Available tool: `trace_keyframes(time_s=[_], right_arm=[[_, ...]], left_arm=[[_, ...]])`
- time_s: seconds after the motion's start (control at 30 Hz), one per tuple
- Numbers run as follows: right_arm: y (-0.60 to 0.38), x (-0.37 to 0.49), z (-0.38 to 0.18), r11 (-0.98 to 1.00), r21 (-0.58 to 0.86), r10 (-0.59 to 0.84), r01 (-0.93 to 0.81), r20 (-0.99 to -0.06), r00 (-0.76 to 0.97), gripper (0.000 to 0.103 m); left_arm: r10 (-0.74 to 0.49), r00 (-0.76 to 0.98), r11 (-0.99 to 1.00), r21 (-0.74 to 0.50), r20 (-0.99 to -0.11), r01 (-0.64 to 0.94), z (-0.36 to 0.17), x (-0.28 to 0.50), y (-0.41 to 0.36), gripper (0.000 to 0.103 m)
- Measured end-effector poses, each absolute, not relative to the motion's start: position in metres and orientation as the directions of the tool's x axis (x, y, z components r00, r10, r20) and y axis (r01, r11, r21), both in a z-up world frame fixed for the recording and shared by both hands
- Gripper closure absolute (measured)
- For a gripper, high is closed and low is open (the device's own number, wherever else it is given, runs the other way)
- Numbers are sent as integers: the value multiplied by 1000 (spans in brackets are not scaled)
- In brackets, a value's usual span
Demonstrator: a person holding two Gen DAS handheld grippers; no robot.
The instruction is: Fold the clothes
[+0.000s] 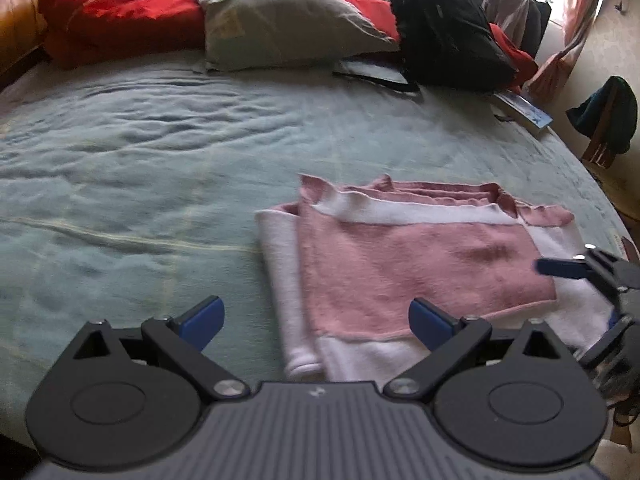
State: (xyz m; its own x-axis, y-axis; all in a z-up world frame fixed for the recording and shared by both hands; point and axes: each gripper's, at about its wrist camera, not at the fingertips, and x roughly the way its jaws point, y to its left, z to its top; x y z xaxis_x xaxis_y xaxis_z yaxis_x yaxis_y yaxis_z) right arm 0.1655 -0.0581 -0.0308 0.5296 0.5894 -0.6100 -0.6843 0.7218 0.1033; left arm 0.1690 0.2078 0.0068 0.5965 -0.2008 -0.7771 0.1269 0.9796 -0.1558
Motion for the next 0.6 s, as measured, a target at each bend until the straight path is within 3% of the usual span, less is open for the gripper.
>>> trace_keyframes(time_s=[0.13, 0.3, 0.6], right_arm=[[11, 164, -38, 606, 32, 622, -795, -642, 448, 0], [53, 156, -74, 579, -84, 541, -811, -704, 459, 0], [17, 157, -47, 677, -96, 508, -730, -656, 558, 0]], left_arm=[[-191, 581, 981, -174, -791, 86, 0, 164, 222, 5], [-220, 569, 974, -208, -793, 86, -11, 158, 232, 5], [-312, 529, 950, -253, -789, 184, -24, 169, 215, 5]])
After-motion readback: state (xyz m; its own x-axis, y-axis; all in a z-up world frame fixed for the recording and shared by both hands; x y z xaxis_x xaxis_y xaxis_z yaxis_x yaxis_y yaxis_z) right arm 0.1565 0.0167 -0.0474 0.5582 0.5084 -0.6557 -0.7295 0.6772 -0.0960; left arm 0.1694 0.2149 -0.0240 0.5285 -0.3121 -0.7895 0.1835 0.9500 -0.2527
